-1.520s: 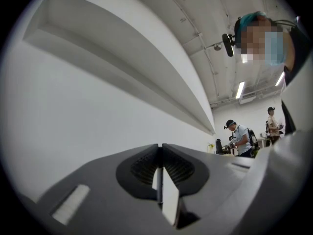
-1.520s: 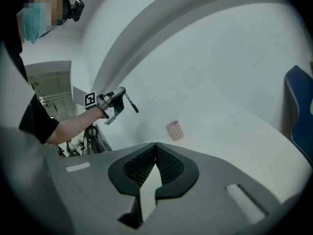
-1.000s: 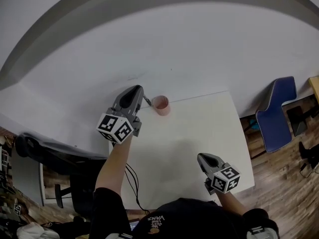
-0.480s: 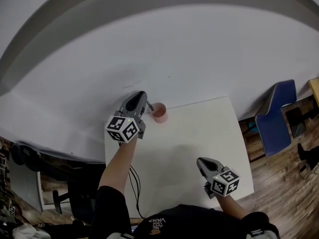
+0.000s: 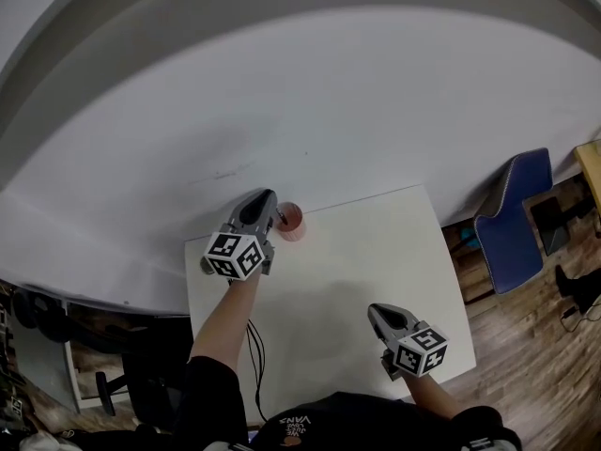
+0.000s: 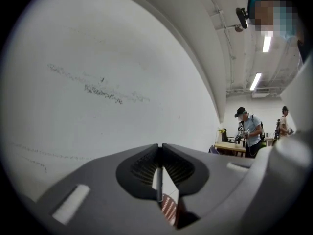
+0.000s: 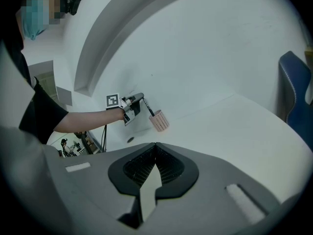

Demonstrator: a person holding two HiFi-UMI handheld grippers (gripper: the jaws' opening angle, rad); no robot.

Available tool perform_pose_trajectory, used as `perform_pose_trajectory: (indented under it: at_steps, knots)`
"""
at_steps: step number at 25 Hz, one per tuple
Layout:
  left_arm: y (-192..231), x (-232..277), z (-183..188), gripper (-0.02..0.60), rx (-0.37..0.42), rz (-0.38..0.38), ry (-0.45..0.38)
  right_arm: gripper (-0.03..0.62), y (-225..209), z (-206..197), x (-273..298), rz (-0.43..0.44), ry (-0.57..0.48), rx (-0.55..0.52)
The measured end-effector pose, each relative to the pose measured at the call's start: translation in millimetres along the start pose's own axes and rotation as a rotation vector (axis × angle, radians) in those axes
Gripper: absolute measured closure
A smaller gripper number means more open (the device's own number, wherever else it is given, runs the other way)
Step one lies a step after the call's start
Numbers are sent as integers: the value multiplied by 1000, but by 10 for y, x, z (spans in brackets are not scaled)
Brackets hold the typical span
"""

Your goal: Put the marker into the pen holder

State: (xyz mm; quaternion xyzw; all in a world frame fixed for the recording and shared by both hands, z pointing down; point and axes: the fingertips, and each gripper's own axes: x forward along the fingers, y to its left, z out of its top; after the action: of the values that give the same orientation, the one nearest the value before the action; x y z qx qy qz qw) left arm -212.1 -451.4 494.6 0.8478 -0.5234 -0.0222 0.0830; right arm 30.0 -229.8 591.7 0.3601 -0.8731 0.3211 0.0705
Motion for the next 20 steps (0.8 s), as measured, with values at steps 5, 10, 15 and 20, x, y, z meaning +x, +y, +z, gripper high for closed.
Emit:
perform_pose_trajectory:
  at_steps: [5,10,15,20]
  knots:
    - [3,21,-248,505,5,-3,50,593,-11,0,36,-3,0,3]
    - [20,54,-425,505,22,-5,85,594,-37,-21,55,-7,6,8]
    - [23,67,-592,505,24,-6,119,594,-55,-43,59,-15,9,15]
    - [15,71,-705,505,24,-3,146,594,-68,-29,57,-19,4,17]
